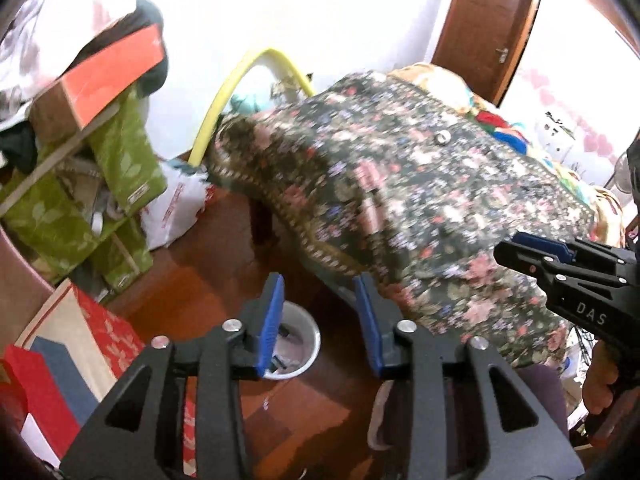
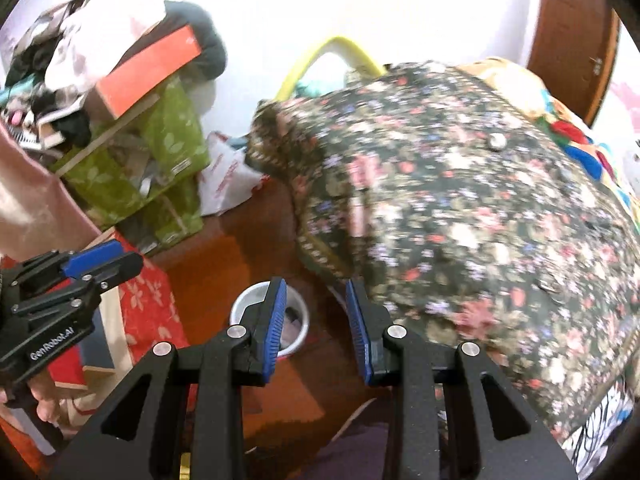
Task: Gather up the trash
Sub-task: 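Raise both open tools back toward the items on the bed, then grasp the white earphone cable with the left tool while the right tool grasps the pink wrapper, then carry the earphone cable and pink wrapper with both tools down to the bin, then open both tools over the bin to drop the cable and wrapper, then raise both open tools back toward the remaining items on the bed, then grasp the white tape roll with the left tool while the right tool grasps the plastic bag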
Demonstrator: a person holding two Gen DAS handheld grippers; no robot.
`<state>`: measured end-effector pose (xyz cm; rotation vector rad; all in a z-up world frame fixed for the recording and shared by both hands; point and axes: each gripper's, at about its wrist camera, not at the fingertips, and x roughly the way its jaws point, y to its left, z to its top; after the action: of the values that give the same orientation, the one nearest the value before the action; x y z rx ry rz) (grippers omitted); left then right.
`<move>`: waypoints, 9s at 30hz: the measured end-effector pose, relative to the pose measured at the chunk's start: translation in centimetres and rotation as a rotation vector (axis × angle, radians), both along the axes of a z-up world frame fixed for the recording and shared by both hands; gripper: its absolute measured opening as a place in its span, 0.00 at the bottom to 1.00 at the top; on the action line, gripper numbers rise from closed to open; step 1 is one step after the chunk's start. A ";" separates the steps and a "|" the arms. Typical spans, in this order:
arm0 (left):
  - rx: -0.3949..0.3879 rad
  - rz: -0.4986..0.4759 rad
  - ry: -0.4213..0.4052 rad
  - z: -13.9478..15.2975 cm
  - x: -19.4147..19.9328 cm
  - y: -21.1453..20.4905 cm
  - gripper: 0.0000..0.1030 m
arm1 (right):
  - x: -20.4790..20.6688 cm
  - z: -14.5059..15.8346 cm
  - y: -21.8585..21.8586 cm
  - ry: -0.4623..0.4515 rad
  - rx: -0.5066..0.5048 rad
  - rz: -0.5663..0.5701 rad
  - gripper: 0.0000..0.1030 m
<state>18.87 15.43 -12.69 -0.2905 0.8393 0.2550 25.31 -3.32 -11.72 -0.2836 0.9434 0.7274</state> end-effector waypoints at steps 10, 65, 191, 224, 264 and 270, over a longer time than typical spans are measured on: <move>0.006 -0.093 -0.042 1.9 5.5 -7.3 0.65 | 3.4 2.7 -10.5 -0.092 0.023 -0.212 0.59; -0.078 -0.399 0.104 -11.5 35.7 -26.0 0.67 | 30.7 -12.8 -23.1 0.082 -0.029 -0.461 0.18; -0.170 0.070 0.278 -12.5 5.0 8.3 0.47 | 1.4 -5.5 9.3 0.167 -0.096 0.078 0.32; 0.054 -0.161 -0.047 3.5 10.8 -10.9 0.52 | 6.2 4.2 -13.0 -0.057 0.049 -0.237 0.32; 0.011 -0.280 0.000 -11.9 46.1 -18.2 0.83 | 34.3 -12.9 -27.3 0.095 -0.024 -0.641 0.61; 0.017 -0.265 0.003 -12.7 50.4 -17.2 0.83 | 33.5 -14.1 -26.8 0.065 -0.067 -0.607 0.33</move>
<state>69.28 -1.80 -25.38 -0.1603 0.8679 0.0156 58.85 -30.10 -25.85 -0.0219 1.0467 0.1482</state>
